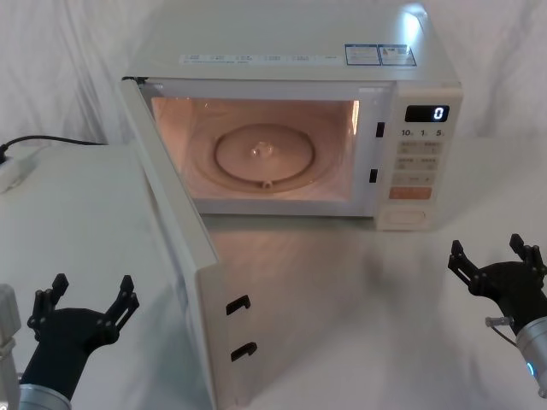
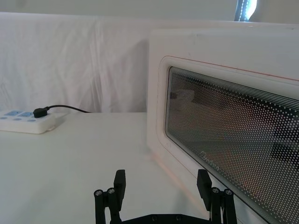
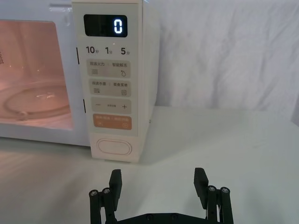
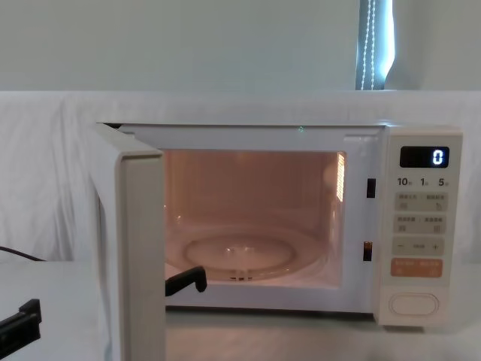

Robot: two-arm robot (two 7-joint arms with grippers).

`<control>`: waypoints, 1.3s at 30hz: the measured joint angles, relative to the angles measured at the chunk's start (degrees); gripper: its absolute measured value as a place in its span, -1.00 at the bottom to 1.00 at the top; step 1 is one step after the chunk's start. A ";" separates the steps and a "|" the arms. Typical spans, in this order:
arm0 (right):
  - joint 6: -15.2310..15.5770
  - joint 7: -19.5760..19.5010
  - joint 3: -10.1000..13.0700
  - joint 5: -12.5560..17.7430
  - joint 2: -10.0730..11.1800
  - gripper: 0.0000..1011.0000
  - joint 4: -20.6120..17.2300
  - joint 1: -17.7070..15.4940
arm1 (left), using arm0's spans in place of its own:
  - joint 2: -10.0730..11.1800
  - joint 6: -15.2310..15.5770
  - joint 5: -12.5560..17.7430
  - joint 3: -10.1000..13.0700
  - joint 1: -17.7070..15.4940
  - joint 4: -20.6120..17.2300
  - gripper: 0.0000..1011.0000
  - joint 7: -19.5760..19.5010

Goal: Press the button to open the microwave door with one hand; close the microwave door with the other hand.

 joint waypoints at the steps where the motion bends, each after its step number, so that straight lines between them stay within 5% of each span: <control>1: 0.00 0.00 0.00 0.00 0.00 0.98 0.00 0.00 | 0.00 0.00 0.00 0.00 0.00 0.00 0.98 0.00; 39: 0.00 0.00 0.00 0.00 0.00 0.98 0.00 0.00 | 0.00 0.00 0.00 0.00 0.00 0.00 0.98 0.00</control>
